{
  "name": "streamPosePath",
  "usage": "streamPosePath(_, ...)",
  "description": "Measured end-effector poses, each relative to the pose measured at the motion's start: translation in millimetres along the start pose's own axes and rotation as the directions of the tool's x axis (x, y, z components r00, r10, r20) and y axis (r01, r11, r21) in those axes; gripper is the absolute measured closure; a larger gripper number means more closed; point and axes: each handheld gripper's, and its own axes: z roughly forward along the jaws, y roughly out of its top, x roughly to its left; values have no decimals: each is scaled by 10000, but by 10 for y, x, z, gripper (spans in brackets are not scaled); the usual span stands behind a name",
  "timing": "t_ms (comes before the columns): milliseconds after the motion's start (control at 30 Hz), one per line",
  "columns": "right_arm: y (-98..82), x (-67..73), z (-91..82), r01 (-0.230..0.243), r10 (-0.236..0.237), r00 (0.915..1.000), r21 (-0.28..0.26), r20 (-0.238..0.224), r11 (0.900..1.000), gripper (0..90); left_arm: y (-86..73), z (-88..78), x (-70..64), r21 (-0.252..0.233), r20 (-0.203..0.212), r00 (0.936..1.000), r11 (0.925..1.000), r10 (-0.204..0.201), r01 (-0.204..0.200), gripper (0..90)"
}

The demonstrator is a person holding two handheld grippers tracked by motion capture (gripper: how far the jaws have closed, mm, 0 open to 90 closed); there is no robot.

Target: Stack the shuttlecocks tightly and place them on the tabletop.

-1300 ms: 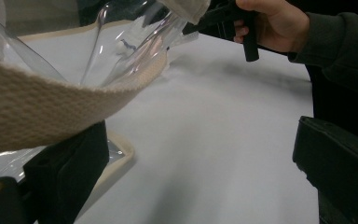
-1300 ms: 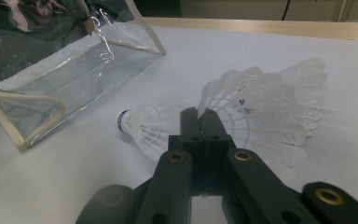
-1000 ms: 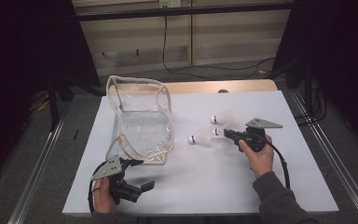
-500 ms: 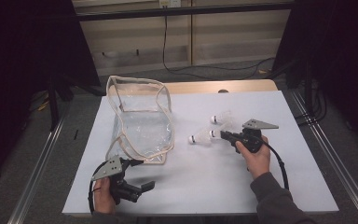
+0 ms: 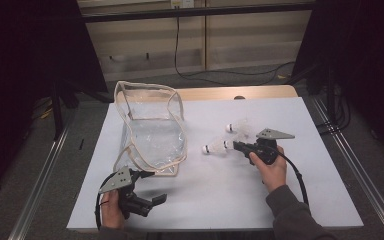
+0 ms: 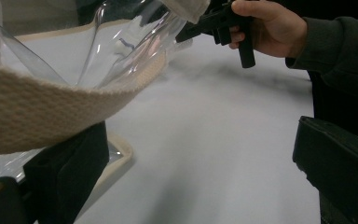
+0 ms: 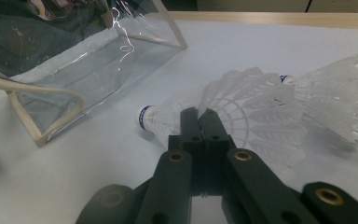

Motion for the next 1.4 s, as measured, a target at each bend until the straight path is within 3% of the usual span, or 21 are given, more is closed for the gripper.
streamPosePath(1400, -10, 85, 183, 70, -62, 9995, 222, -322, 9997, 900, -4, 6, 9, -27, 44, 10000, 10000, -28, 28, 36)
